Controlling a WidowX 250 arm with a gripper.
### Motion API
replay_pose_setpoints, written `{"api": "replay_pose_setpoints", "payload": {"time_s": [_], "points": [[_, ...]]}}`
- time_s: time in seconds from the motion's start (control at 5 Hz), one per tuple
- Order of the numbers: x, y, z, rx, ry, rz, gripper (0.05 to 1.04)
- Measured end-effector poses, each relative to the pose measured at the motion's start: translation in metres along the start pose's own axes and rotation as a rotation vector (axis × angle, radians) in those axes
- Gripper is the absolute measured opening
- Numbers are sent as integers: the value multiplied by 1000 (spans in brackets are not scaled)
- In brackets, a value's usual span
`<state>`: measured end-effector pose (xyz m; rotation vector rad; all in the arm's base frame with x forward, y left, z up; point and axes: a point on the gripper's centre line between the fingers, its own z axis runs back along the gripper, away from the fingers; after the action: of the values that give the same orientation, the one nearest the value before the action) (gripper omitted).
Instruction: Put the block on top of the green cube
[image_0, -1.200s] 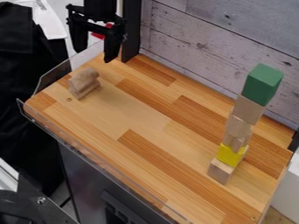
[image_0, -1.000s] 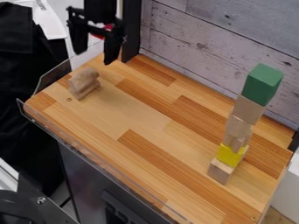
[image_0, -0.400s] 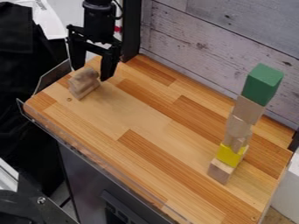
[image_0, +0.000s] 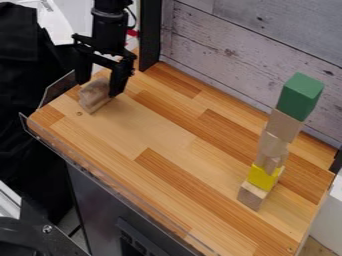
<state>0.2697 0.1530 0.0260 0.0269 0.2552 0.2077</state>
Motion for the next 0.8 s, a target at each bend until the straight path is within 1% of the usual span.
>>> {"api": "replay_pose_setpoints", "payload": {"time_s": [0.2,0.4,0.6,0.8], "points": [[-1,4,-7,-4,24,19,999],[1,7,-15,-21,44,35,999],[1,5,-24,-49,62,40,945],[4,-2,-33,-97,77,2,688]]}}
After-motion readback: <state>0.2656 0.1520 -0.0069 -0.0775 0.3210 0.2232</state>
